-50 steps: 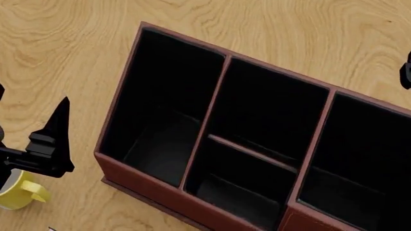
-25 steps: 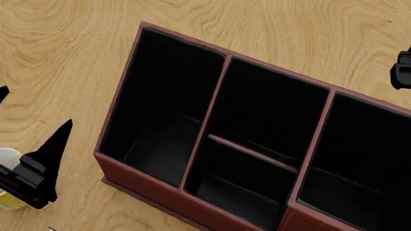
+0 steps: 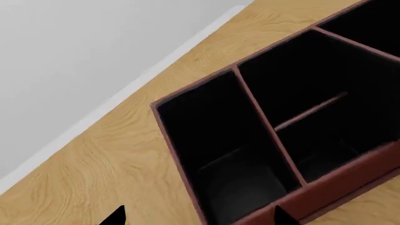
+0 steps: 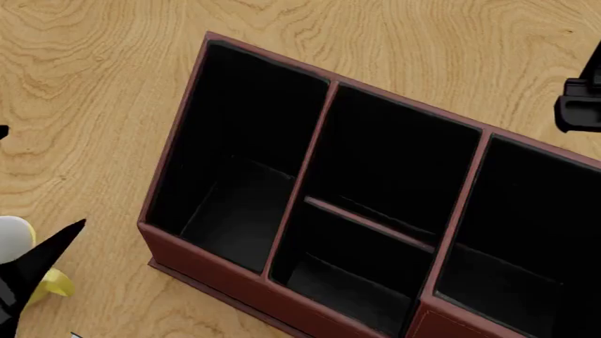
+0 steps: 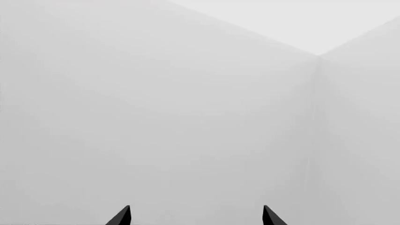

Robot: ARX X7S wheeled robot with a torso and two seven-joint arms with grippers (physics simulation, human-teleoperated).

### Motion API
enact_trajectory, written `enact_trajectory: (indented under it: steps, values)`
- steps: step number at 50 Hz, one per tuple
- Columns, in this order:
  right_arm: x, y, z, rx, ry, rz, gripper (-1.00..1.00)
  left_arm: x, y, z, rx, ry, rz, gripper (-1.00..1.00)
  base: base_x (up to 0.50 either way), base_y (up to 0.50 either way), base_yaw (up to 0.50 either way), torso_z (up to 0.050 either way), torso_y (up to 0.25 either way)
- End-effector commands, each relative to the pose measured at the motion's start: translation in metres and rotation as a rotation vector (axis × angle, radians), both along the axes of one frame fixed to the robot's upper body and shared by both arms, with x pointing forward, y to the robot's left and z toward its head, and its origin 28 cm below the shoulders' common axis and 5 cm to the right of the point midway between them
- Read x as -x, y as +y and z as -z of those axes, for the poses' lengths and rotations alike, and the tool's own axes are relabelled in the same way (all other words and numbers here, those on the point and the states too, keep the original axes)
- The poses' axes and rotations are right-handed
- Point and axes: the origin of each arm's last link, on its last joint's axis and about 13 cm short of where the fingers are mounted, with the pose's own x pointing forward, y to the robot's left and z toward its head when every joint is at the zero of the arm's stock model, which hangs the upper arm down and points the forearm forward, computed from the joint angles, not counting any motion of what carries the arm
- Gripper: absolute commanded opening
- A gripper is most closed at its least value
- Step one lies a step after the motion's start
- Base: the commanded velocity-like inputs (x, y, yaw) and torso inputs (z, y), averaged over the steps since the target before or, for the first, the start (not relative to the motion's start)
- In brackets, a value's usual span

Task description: Pick up the book and place it in the back compartment of the caddy.

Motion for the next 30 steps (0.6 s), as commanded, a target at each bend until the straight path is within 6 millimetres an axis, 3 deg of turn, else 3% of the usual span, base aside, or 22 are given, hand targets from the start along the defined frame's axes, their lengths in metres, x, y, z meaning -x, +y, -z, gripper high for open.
enact_trajectory:
  steps: [1,12,30]
  values:
    - [-0.001,0.001,0.000,0.006,0.003,-0.004,1.00,0.010,0.010,-0.017,-0.105,0.062,0.071,1.00,0.00,0.00,0.00,0.000,0.000]
    - [-0.001,0.003,0.000,0.009,0.004,-0.006,1.00,0.017,0.019,-0.024,-0.233,0.127,0.206,1.00,0.00,0.00,0.00,0.000,0.000]
    - [-0.002,0.004,-0.001,0.011,0.006,-0.010,1.00,0.025,0.018,-0.019,-0.313,0.188,0.264,1.00,0.00,0.00,0.00,0.000,0.000]
